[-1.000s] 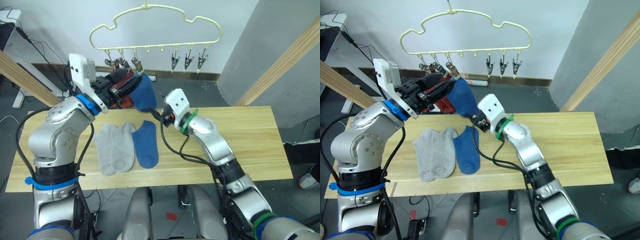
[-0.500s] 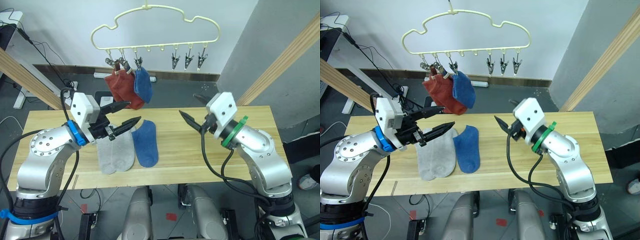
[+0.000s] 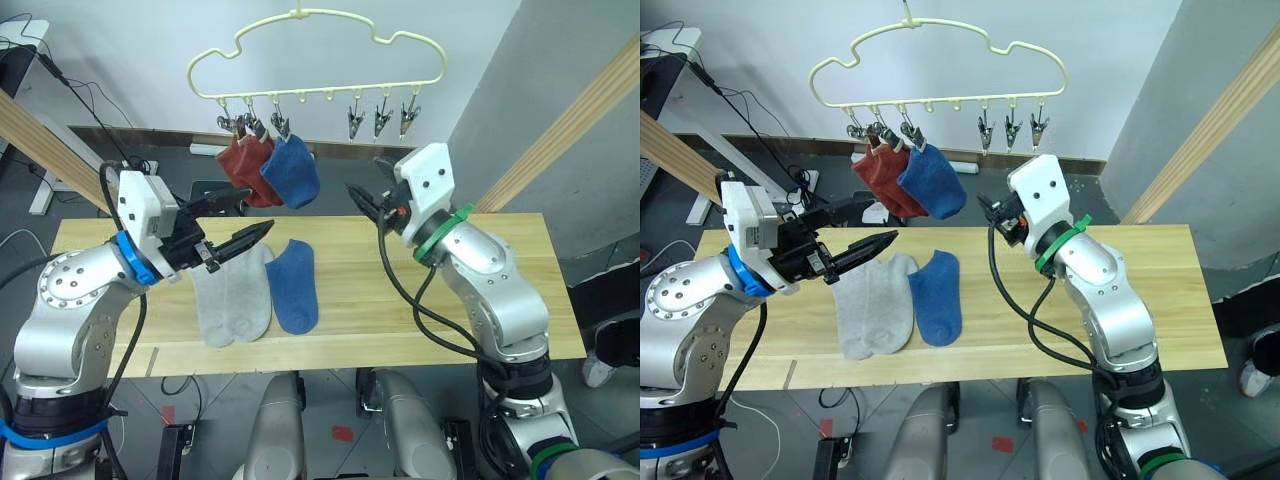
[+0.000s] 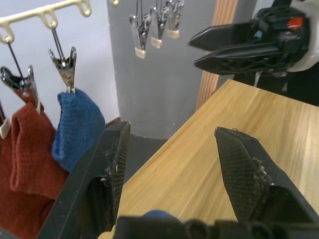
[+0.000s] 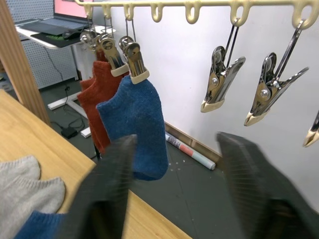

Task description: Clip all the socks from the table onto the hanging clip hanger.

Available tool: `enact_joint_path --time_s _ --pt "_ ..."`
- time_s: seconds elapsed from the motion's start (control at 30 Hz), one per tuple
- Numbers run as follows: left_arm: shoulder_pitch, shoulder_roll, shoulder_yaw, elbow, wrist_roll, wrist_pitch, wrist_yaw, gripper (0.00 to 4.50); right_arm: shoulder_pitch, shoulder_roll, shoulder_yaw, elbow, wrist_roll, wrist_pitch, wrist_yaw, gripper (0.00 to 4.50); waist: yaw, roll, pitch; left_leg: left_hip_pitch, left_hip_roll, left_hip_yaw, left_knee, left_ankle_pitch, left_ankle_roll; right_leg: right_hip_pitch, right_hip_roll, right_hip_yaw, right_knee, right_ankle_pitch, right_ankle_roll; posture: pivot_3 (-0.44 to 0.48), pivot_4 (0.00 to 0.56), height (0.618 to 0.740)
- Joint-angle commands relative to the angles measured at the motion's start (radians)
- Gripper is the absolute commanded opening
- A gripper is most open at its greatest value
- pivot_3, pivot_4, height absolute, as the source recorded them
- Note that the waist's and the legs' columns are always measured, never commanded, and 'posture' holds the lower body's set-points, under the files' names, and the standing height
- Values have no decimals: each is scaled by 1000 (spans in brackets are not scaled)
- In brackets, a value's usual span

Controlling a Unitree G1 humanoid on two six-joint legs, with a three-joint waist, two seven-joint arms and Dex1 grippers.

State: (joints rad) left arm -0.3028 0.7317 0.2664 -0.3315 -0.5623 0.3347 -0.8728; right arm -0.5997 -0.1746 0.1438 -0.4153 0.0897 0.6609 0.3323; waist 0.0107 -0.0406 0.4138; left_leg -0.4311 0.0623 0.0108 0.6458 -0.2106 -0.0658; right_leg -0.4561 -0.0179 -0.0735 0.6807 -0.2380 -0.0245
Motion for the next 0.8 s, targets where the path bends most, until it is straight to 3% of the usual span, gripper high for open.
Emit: enact_joint_path --time_s 0.03,0.33,0.8 --pt "-39 8 1 13 -4 -18 -12 2949 -44 23 6 17 -22 -25 -41 2241 0 0 0 0 0 0 0 0 0 0 0 0 0 0 0 31 366 740" --pt "-124 1 -30 80 -13 -5 -39 2949 -162 105 -15 180 -73 -60 -162 2241 -4 0 0 0 0 0 0 0 0 0 1 0 0 0 0 17 366 740" --pt "-140 -16 -65 117 20 -43 -59 2949 -257 152 -17 307 -84 -143 -199 2241 -10 0 0 0 0 0 0 0 0 0 0 -1 0 0 -1 -1 364 740"
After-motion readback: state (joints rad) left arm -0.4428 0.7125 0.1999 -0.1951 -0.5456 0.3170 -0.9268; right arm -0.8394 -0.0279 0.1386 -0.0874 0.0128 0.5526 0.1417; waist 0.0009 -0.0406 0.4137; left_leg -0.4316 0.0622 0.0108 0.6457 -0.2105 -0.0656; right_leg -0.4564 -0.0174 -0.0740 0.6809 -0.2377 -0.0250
